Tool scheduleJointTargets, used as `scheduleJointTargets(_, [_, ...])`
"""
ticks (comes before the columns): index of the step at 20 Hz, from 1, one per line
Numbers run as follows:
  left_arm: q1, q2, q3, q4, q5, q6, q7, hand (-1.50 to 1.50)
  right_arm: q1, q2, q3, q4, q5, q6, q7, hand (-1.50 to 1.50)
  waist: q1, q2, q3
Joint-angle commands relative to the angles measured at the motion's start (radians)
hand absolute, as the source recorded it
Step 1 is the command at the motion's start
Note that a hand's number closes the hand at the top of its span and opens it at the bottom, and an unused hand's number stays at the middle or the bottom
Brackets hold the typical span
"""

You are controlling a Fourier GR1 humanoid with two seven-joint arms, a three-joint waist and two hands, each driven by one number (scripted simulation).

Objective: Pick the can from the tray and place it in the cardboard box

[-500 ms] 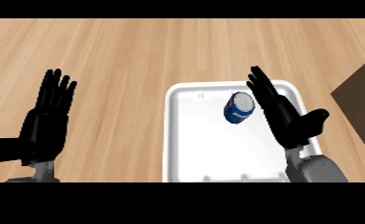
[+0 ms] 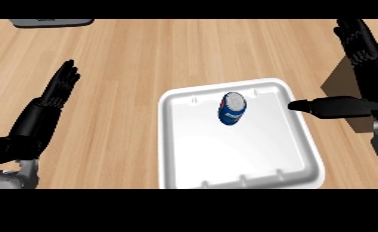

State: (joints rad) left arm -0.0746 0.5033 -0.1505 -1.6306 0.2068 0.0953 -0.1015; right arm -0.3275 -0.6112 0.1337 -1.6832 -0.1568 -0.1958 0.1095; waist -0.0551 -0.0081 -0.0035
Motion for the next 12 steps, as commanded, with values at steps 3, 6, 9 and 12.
scheduleJointTargets(3, [-0.088, 0.028, -0.046, 0.071, -0.064, -0.087, -0.012, 0.00, 0.065, -0.153, -0.039, -0.109, 0.122, 0.050, -0.046, -1.50, 0.026, 0.006, 0.003])
scheduleJointTargets(6, [-0.112, 0.013, -0.056, 0.080, -0.076, -0.095, -0.020, 0.00, 0.094, -0.198, 0.010, -0.095, 0.214, 0.105, -0.136, -1.50, 0.040, 0.009, 0.003])
scheduleJointTargets(9, [-0.143, -0.006, -0.047, 0.128, -0.083, -0.105, -0.019, 0.00, 0.098, -0.253, 0.025, -0.202, 0.267, 0.141, -0.042, -1.50, 0.039, 0.007, 0.002])
scheduleJointTargets(12, [-0.154, 0.013, -0.030, 0.115, -0.062, -0.136, 0.009, 0.00, -0.001, -0.302, 0.079, -0.204, 0.285, 0.249, 0.124, -1.50, 0.058, 0.008, 0.001])
